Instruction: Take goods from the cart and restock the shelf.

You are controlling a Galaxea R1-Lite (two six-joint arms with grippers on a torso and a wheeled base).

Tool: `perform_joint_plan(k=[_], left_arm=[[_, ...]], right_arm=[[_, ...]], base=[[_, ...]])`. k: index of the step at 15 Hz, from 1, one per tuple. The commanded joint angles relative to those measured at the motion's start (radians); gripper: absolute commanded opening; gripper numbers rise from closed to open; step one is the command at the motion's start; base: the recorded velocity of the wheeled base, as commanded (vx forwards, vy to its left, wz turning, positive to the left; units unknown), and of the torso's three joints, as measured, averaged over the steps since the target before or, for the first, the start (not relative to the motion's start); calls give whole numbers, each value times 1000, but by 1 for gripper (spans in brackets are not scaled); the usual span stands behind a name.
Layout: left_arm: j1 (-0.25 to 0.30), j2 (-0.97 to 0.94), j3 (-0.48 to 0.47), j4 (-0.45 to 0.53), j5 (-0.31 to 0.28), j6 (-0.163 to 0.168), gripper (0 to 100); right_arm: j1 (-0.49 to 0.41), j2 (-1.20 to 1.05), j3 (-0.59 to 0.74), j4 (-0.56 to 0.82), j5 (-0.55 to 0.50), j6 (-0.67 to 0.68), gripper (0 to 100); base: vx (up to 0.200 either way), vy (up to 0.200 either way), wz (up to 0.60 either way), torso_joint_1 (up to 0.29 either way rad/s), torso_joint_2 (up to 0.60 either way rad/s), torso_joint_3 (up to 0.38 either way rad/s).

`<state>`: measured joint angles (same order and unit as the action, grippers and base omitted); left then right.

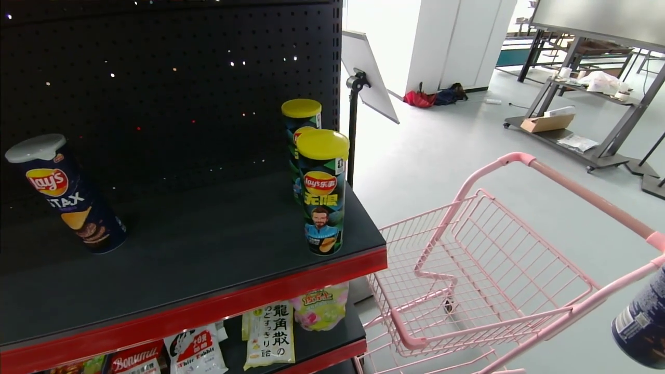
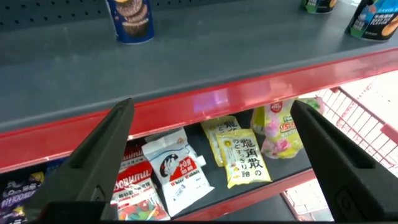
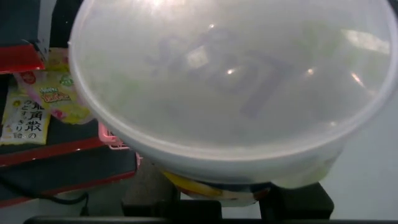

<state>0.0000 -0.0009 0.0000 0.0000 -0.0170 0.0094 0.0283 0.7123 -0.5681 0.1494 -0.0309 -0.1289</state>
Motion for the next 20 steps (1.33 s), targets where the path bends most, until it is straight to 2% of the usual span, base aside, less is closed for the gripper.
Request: perform_joint_plan(k=[1,10,12,16,18,20], left_arm=[[2,1,0,0,0,0,100],[0,1,0,0,0,0,100],[0,1,0,0,0,0,100],[0,1,0,0,0,0,100],[0,1,0,0,0,0,100],[0,1,0,0,0,1,100]], right_arm=[[-1,47,-16,-1,-3,-1,0],[-7,52,11,-2,-3,-11,0],[-7,35,25,-4,-3,-6,0],[2,-128,117,-5,8,88,0],[4,-231,169,-4,72,80,0],[4,-269,195,-2,81,75,0]], base=[[0,0,0,163,-364,-203],[0,0,600,15,-20,-13],[0,0,0,0,0,0],[0,0,0,0,0,0],[0,200,0,-2,5,0],[0,200,0,-7,-7,7]])
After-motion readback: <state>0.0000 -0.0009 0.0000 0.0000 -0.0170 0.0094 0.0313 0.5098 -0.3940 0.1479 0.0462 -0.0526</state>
